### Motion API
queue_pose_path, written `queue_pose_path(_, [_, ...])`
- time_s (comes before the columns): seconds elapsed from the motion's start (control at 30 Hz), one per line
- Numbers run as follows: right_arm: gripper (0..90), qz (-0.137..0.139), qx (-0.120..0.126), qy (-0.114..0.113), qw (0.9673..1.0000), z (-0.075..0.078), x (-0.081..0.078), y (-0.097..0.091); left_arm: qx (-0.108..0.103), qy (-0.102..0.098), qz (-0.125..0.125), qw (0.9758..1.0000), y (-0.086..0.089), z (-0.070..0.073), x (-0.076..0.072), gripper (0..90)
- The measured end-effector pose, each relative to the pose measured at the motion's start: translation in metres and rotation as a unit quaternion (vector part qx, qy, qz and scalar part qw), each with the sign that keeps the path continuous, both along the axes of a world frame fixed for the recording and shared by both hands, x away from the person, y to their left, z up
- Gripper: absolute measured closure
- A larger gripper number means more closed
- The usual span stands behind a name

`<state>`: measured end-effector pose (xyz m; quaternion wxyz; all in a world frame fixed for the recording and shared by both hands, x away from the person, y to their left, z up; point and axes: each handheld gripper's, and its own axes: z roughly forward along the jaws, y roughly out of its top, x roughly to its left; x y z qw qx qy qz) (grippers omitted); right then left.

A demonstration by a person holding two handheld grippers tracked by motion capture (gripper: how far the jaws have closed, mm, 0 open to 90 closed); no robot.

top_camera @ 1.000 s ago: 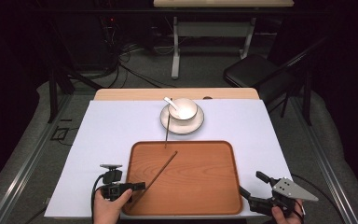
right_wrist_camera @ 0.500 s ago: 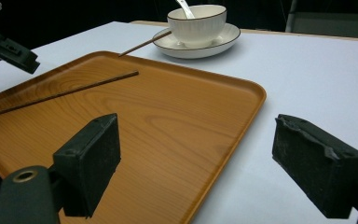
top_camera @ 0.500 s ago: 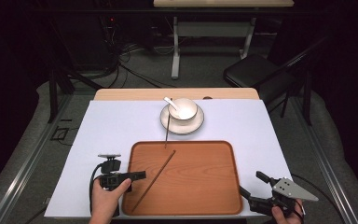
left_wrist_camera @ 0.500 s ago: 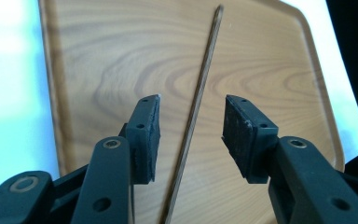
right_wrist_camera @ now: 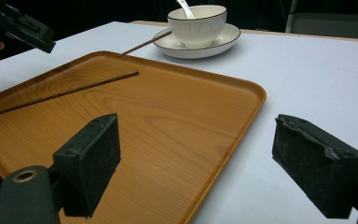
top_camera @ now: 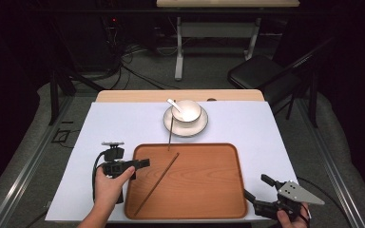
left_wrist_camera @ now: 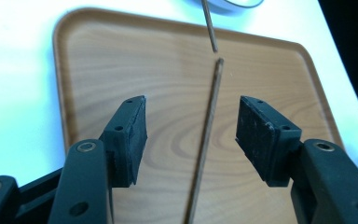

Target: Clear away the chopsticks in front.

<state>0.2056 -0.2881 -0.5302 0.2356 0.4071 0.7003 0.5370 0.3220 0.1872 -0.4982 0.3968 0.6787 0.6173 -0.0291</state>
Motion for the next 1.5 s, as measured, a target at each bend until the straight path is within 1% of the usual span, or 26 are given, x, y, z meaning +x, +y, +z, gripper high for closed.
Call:
queue_pose_path(0.07, [14.4,0.000,0.000,0.000,1.0000,0.000,0.000,0.000,0.010,-0.007,0.000,0.9999,-0.001,0.002,0.005,42.5])
queue_pose_path(0.1, [14.4,0.000,0.000,0.000,1.0000,0.000,0.000,0.000,0.016,-0.007,0.000,0.9999,-0.002,0.004,0.010,41.7])
queue_pose_path(0.23, [14.4,0.000,-0.001,0.000,1.0000,0.000,0.000,0.000,0.019,-0.004,-0.001,0.9998,-0.003,0.006,0.017,41.6])
queue_pose_path(0.37, [14.4,0.000,-0.001,0.000,1.0000,0.000,0.000,0.000,0.031,-0.006,0.004,0.9995,-0.006,0.009,0.031,41.2])
queue_pose_path(0.4, [14.4,0.000,-0.001,0.000,1.0000,0.000,0.000,0.000,0.031,-0.006,0.004,0.9995,-0.006,0.009,0.031,41.2])
queue_pose_path(0.43, [14.4,0.001,-0.001,-0.001,1.0000,0.000,0.000,0.000,0.034,-0.006,0.005,0.9994,-0.007,0.009,0.037,41.0])
queue_pose_path(0.47, [14.4,0.001,-0.001,-0.001,1.0000,0.000,0.000,0.000,0.034,-0.006,0.005,0.9994,-0.007,0.009,0.037,41.0])
queue_pose_path(0.53, [14.4,0.001,-0.001,-0.001,1.0000,0.000,0.000,0.000,0.037,-0.005,0.005,0.9993,-0.008,0.009,0.045,40.9])
queue_pose_path(0.57, [14.4,0.001,-0.001,-0.001,1.0000,0.000,0.000,0.000,0.037,-0.005,0.005,0.9993,-0.008,0.009,0.045,40.9])
queue_pose_path(0.67, [14.4,0.001,-0.001,-0.001,1.0000,0.000,0.000,0.000,0.034,0.001,0.004,0.9994,-0.009,0.008,0.053,40.9])
queue_pose_path(0.77, [14.4,0.001,0.000,0.000,1.0000,0.000,0.000,0.000,0.038,0.000,0.005,0.9993,-0.011,0.008,0.059,40.9])
queue_pose_path(0.83, [14.4,0.001,-0.001,-0.001,1.0000,0.000,0.000,0.000,0.038,-0.002,0.004,0.9993,-0.013,0.009,0.063,40.9])
queue_pose_path(0.87, [14.4,0.001,0.000,-0.001,1.0000,0.000,0.000,0.000,0.034,-0.006,0.006,0.9994,-0.015,0.010,0.067,40.9])
queue_pose_path(0.93, [14.4,0.001,0.000,0.000,1.0000,0.000,0.000,0.000,0.033,-0.005,0.005,0.9994,-0.016,0.010,0.069,40.6])
queue_pose_path(1.03, [14.4,0.001,0.000,0.000,1.0000,0.000,0.000,0.000,0.032,-0.008,0.005,0.9994,-0.021,0.010,0.076,40.6])
queue_pose_path(1.1, [14.4,0.001,0.000,0.000,1.0000,0.000,0.000,0.000,0.039,-0.006,0.002,0.9992,-0.024,0.009,0.081,40.8])
queue_pose_path(1.17, [14.4,0.002,0.000,0.001,1.0000,0.000,0.000,0.000,0.042,-0.005,-0.001,0.9991,-0.028,0.009,0.085,41.0])
queue_pose_path(1.3, [14.4,0.001,0.001,0.001,1.0000,0.000,0.000,-0.001,0.041,-0.008,-0.005,0.9991,-0.036,0.009,0.094,42.8])
queue_pose_path(1.5, [14.4,0.001,0.002,0.001,1.0000,0.000,0.000,-0.001,0.060,-0.014,-0.015,0.9980,-0.049,0.011,0.104,45.8])
